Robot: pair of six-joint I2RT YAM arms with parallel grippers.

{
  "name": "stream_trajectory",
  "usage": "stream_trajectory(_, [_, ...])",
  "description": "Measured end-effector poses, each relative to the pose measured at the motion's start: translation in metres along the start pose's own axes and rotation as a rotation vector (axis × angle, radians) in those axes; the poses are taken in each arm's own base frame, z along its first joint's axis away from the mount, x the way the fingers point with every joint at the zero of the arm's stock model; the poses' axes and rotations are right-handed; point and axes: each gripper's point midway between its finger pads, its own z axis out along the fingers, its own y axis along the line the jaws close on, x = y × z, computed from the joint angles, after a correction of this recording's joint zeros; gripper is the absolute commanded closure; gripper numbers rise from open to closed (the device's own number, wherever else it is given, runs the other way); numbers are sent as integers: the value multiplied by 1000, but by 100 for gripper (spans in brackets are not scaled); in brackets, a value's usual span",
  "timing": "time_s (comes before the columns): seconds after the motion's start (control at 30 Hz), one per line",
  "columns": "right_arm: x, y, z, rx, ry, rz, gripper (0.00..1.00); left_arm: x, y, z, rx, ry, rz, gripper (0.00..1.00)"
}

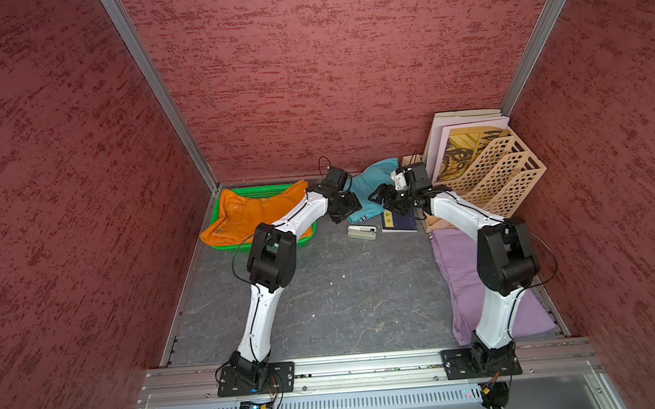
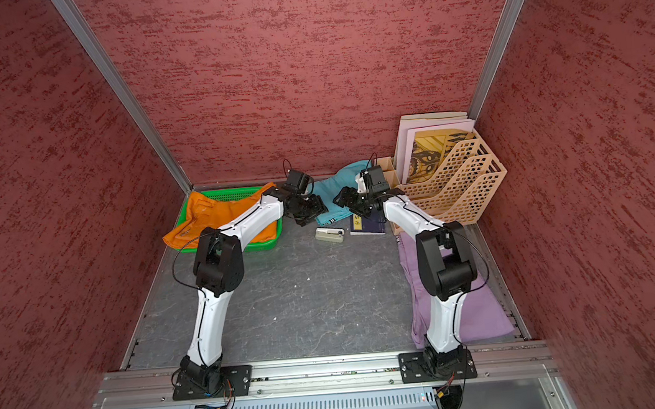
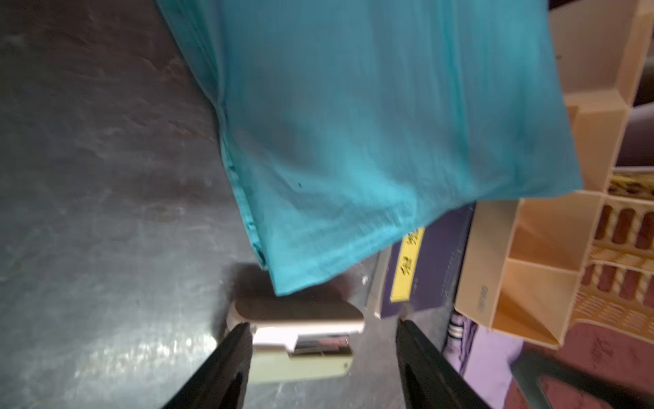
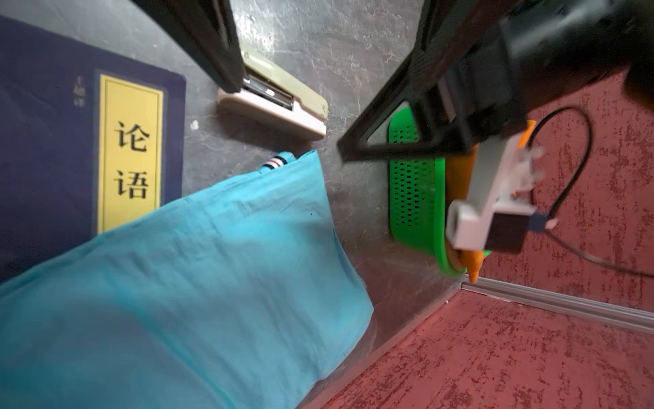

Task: Put the folded long pants in the basket
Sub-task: Pick up the long pant at the center of the board.

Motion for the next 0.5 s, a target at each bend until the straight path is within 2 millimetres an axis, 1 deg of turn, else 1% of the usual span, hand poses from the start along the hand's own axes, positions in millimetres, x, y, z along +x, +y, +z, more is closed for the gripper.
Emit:
stream_trajectory(0.07, [0, 5, -9, -8, -11, -13, 20, -5, 7, 9, -26, -11, -14, 34])
stream_trajectory(0.2, [-1, 14, -20, -22, -28, -42, 20, -14, 17, 16, -57, -27, -38, 34])
stream_trajectory(0.33, [2, 12, -20, -17, -22, -52, 20, -23, 20, 24, -68, -47, -47, 34])
stream_trajectory(0.5, [9, 5, -19, 3, 3, -47, 20, -28, 25, 48, -74, -46, -52, 37])
